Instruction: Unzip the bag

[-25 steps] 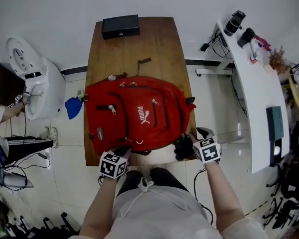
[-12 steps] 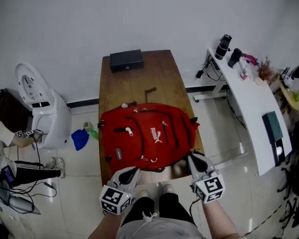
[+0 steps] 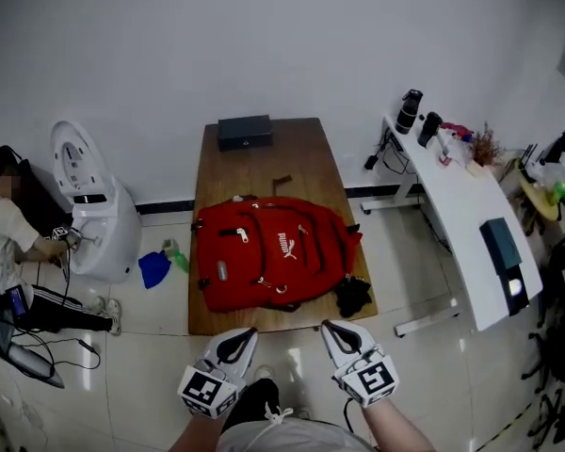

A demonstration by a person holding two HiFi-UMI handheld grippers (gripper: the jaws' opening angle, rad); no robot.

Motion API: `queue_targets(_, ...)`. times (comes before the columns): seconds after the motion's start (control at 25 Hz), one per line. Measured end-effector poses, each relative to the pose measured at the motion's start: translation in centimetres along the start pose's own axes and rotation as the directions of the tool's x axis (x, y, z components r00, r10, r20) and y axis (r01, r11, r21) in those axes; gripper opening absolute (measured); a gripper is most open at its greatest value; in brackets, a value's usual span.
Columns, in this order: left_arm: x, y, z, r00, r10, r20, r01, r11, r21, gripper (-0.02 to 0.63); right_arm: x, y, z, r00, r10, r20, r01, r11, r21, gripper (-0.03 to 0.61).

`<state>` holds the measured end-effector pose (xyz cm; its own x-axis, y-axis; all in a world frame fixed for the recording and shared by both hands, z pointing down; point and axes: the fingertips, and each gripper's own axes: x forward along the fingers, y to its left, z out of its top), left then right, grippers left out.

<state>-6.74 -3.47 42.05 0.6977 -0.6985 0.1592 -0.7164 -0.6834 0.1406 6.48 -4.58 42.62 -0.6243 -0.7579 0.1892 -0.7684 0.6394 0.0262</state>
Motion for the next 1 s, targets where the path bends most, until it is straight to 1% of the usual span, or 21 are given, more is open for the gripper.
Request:
queue_targets(0.04, -0.7, -1.3, -0.1, 1.0, 0.008, -0.005, -0.008, 1.0, 0.019, 0.006, -1.0, 0.8, 0.0, 1.0, 0.01, 0.004, -0.01, 1.0, 0.001, 0.008)
queue_targets(0.12, -1.7, -4.4, -0.3, 1.0, 0.02, -0.002, -0.02, 0.999, 0.049, 0.007, -3.4, 2.1, -0.1, 1.0, 0.022, 0.015, -0.021, 0.999, -0.028, 0.008)
queue_targets(0.2, -2.7, -7.5, -0.8, 0.999, 0.033, -0.003, -0.032, 0.998, 0.062, 0.008, -6.1, 3.1, -0.4, 1.0, 0.015, -0.003, -0.015, 0.998, -0.061, 0.008)
queue_targets(0.32, -4.4, -11.4, -1.7, 0.999, 0.052, 0.003, -0.052, 0.998, 0.042, 0.007, -9.6, 4.4, -1.2, 0.999, 0.024, -0.025, -0.026, 0.996, -0.083, 0.008)
queue_targets(0.44, -6.2, -14.2, -2.5, 0.998, 0.061, 0.005, -0.061, 0.998, 0.023, 0.006, -12.1, 5.5, -1.9, 0.999, 0.034, -0.033, -0.035, 0.999, -0.04, 0.008)
queue_targets(0.56, -7.8, -15.6, -2.0, 0.997, 0.073, 0.025, -0.073, 0.997, 0.021, 0.006, -14.0, 6.9, -1.3, 0.999, 0.044, -0.03, -0.044, 0.999, 0.005, 0.008)
queue_targets(0.72, -9.4, -16.9, 0.0, 0.995, 0.064, 0.079, -0.069, 0.995, 0.067, 0.006, -15.2, 8.5, -0.1, 0.998, 0.059, 0.009, -0.059, 0.998, -0.038, 0.008)
queue_targets(0.84, -10.2, -17.2, 1.3, 0.993, 0.05, 0.11, -0.062, 0.993, 0.103, 0.007, -15.2, 9.5, 0.4, 0.998, 0.059, 0.015, -0.058, 0.997, -0.046, 0.008)
queue_targets(0.92, -10.9, -16.8, 1.7, 0.992, 0.051, 0.112, -0.064, 0.991, 0.115, 0.006, -14.9, 10.4, 0.6, 0.998, 0.057, 0.012, -0.056, 0.997, -0.044, 0.008)
queue_targets(1.0, -11.5, -16.3, 1.6, 0.994, 0.049, 0.097, -0.06, 0.992, 0.108, 0.006, -14.7, 11.3, 0.6, 0.998, 0.062, 0.009, -0.062, 0.997, -0.045, 0.008)
